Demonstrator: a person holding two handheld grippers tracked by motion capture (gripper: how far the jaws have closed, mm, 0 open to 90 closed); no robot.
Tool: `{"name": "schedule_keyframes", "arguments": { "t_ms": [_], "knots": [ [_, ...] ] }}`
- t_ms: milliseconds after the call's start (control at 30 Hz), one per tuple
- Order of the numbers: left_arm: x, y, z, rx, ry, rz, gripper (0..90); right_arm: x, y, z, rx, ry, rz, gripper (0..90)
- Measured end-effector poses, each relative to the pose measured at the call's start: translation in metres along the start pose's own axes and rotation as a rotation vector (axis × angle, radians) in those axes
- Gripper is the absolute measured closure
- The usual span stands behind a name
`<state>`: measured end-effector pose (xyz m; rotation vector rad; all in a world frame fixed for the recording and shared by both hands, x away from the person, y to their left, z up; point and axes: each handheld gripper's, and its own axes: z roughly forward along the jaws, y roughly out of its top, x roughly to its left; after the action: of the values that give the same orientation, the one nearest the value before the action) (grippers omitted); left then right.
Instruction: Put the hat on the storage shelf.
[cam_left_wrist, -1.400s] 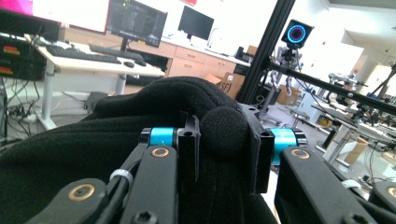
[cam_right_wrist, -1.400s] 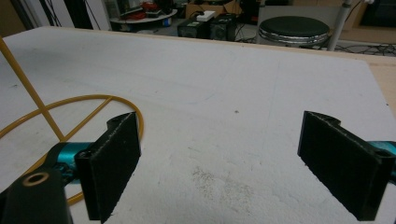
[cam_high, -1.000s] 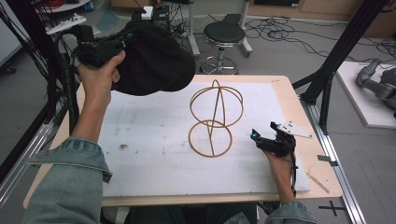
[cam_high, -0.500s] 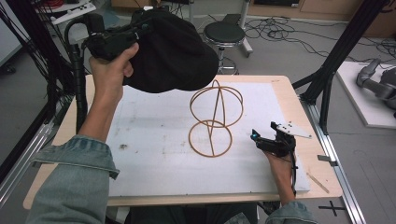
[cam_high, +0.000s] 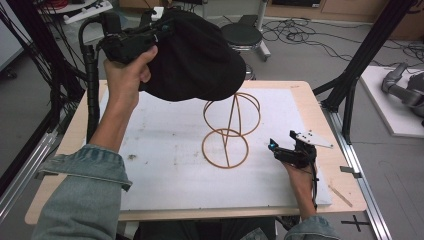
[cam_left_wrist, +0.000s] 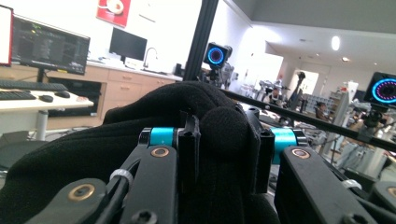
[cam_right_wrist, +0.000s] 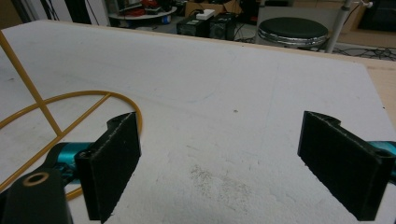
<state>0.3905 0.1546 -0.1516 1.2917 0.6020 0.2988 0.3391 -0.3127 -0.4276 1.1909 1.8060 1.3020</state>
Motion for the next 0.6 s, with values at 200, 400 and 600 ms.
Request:
{"name": "schedule_keyframes", "arguments": {
  "t_ms": [200, 400, 600],
  "knots": [
    [0.008, -0.014, 0.011, 0.047, -0.021, -0.049, 71.3, 0.0, 0.0, 0.0, 0.002, 0.0, 0.001, 13.0],
    [0.014, -0.034, 0.024, 0.133, -0.015, -0.059, 71.2, -0.001, 0.0, 0.0, 0.0, -0.004, -0.006, 13.0],
    [0.014, -0.056, 0.04, 0.2, -0.02, -0.065, 71.1, -0.001, 0.0, 0.0, 0.001, -0.004, -0.007, 13.0]
  ]
}}
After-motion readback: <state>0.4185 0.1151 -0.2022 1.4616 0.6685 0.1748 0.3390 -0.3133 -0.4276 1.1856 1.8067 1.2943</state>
